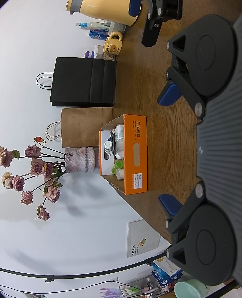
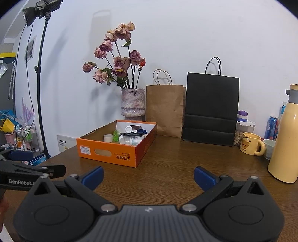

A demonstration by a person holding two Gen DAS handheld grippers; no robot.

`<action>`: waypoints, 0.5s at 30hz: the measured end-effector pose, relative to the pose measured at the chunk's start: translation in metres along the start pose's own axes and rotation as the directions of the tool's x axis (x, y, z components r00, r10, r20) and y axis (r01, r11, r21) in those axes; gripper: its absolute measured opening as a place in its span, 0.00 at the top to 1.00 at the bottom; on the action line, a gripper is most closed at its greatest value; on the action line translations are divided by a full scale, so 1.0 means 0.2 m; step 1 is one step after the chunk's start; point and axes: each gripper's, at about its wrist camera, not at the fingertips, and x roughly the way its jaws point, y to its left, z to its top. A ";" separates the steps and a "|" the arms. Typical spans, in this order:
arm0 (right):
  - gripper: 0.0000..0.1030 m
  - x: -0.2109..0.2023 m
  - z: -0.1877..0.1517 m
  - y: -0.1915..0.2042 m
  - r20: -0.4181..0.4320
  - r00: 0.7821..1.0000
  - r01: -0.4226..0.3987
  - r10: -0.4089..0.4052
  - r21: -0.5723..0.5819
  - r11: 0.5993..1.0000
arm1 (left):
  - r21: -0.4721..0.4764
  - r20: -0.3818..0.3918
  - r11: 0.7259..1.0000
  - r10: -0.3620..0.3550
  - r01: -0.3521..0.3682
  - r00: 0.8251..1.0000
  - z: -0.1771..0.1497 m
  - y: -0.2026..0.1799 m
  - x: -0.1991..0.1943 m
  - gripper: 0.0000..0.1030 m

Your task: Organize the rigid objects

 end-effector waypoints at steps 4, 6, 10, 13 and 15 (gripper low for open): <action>0.00 0.00 0.00 0.00 -0.001 1.000 -0.001 0.001 0.002 1.000 | 0.001 0.002 1.000 -0.002 0.002 1.000 0.00 -0.01 0.00 0.00; 0.00 0.00 0.00 0.00 -0.001 1.000 -0.001 0.001 0.002 1.000 | 0.002 0.002 1.000 -0.004 0.004 1.000 0.00 -0.01 0.00 0.00; 0.00 0.00 -0.01 0.00 -0.001 1.000 0.001 -0.001 0.005 1.000 | 0.002 0.003 1.000 -0.001 0.001 1.000 0.00 -0.02 0.00 0.00; 0.00 0.01 -0.01 0.00 -0.001 1.000 0.001 -0.001 0.005 1.000 | 0.003 0.001 1.000 -0.005 0.005 1.000 0.00 -0.02 0.00 0.00; 0.00 0.00 -0.01 0.00 -0.001 1.000 0.001 -0.001 0.005 1.000 | 0.004 0.001 1.000 -0.003 0.003 1.000 0.00 -0.02 0.00 0.00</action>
